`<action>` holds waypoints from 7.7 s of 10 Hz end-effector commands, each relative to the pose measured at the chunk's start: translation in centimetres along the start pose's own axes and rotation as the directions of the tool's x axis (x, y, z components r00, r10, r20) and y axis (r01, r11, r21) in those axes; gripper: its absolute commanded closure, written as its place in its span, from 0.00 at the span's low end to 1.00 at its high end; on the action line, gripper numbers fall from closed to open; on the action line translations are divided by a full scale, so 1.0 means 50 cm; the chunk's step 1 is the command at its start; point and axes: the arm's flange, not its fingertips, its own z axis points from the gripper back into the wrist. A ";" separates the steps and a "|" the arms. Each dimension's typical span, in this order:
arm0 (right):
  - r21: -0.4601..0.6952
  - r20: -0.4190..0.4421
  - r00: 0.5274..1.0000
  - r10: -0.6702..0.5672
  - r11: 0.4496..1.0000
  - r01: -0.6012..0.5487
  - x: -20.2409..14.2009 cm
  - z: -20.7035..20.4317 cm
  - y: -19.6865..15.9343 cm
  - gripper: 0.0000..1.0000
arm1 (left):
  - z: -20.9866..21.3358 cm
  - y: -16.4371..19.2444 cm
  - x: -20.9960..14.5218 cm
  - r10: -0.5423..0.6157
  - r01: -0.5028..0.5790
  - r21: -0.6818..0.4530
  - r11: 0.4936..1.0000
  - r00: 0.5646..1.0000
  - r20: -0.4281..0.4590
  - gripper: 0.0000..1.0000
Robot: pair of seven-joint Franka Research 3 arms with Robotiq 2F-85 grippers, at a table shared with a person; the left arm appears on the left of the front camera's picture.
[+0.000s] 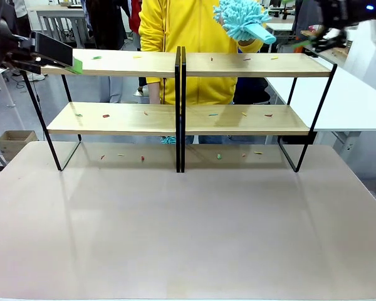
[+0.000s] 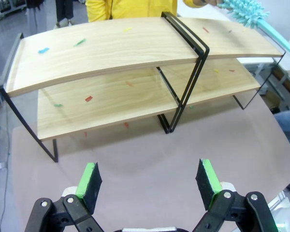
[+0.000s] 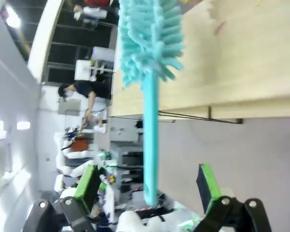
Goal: Clean the shelves.
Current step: Pick up the Duster when the human hands it over, then clean a randomly selected level of the Shelf with the Duster.
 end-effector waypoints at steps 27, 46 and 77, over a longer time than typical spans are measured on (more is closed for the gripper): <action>0.119 -0.041 0.895 0.444 0.892 -0.436 -0.158 0.456 -0.024 1.00 | 0.002 -0.001 0.000 -0.001 0.001 0.000 1.000 1.000 0.003 0.00; 0.107 0.076 0.865 0.495 0.859 -0.501 -0.183 0.604 -0.071 1.00 | 0.002 -0.001 0.000 -0.001 0.001 0.000 1.000 1.000 0.003 0.00; -0.179 -0.447 0.800 0.400 0.836 -0.518 -0.053 0.035 0.111 0.88 | 0.002 -0.001 0.000 -0.001 0.001 0.000 1.000 1.000 0.003 0.00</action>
